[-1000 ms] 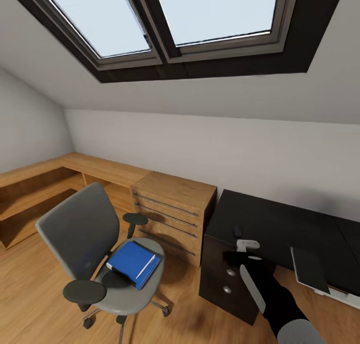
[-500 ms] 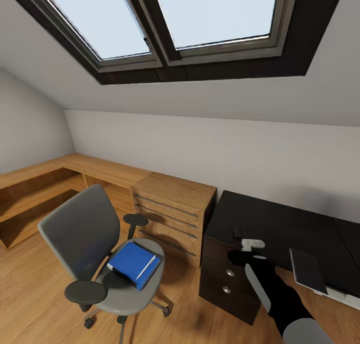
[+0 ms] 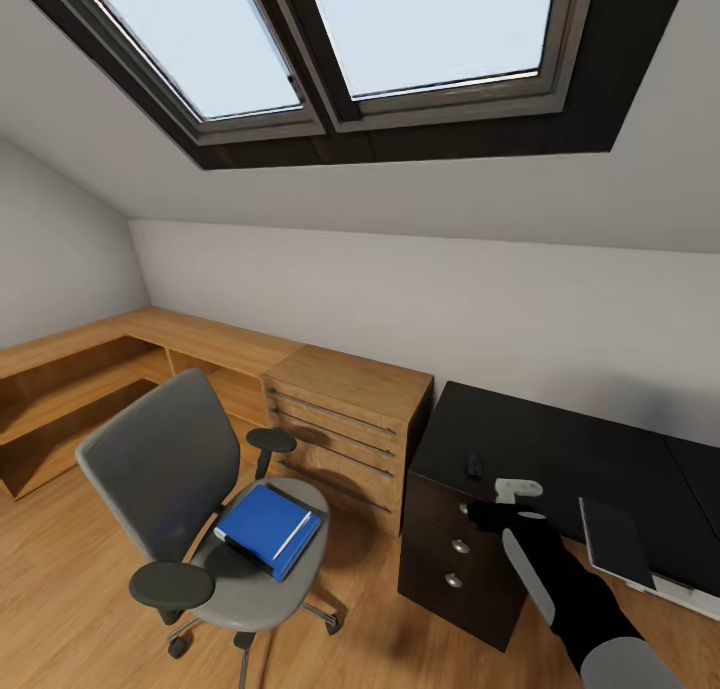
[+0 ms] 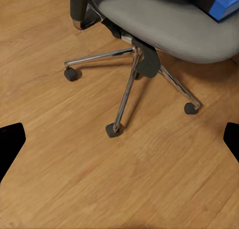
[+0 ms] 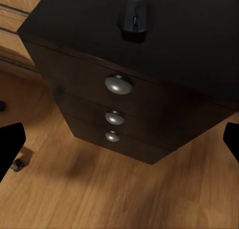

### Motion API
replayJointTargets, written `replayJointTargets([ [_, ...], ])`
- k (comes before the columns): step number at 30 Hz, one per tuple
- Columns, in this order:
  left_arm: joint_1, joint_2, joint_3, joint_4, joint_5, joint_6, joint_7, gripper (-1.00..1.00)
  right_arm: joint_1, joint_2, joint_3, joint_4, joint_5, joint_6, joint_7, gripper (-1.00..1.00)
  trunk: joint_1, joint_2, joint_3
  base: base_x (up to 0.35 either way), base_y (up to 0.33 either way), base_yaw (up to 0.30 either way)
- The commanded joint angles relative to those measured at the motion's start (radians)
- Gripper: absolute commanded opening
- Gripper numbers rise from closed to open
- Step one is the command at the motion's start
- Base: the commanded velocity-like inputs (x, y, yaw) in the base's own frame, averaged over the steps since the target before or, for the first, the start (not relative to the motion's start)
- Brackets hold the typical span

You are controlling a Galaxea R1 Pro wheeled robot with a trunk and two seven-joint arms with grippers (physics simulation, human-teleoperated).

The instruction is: In the bedroom, organize the workspace by keeping the computer under the desk, ensuring the monitor is on the desk, placing the keyboard on the desk next to the monitor, placing the mouse on the desk next to the keyboard, moving the folder from the swivel chair onto the desk next to the mouse, stacking the notebook on top of the folder with the pen on top of the notebook, and positioning the swivel chair next to the desk.

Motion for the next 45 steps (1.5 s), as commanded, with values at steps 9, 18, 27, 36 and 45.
replayJointTargets([
  [9, -0.001, 0.0, -0.007, 0.007, 0.01, -0.014, -0.006, 1.0, -0.001, -0.005, 0.005, 0.004, -0.009, 0.002, -0.01, 1.0, 0.0, -0.002, -0.002, 0.06, 0.0, 0.0],
  [18, -0.001, 0.0, -0.007, 0.008, 0.011, -0.015, -0.005, 1.0, -0.001, -0.006, 0.005, 0.012, -0.008, -0.001, -0.009, 1.0, 0.0, -0.002, -0.002, 0.245, 0.0, 0.0],
  [27, -0.001, -0.006, -0.008, 0.023, 0.01, -0.015, -0.003, 1.0, 0.0, -0.006, 0.005, 0.019, -0.007, -0.002, -0.008, 1.0, 0.0, -0.002, -0.002, 0.141, 0.0, 0.0],
  [36, 0.038, -0.002, -0.007, 0.028, 0.011, -0.019, -0.001, 1.0, 0.001, -0.009, 0.005, 0.051, -0.005, -0.049, -0.007, 1.0, 0.0, -0.002, -0.002, 0.027, 0.0, 0.0],
  [45, 0.089, -0.001, -0.007, 0.029, 0.012, -0.043, -0.004, 1.0, 0.0, -0.013, 0.005, 0.067, -0.003, -0.087, -0.003, 1.0, 0.0, -0.002, -0.002, 0.132, 0.0, 0.0],
])
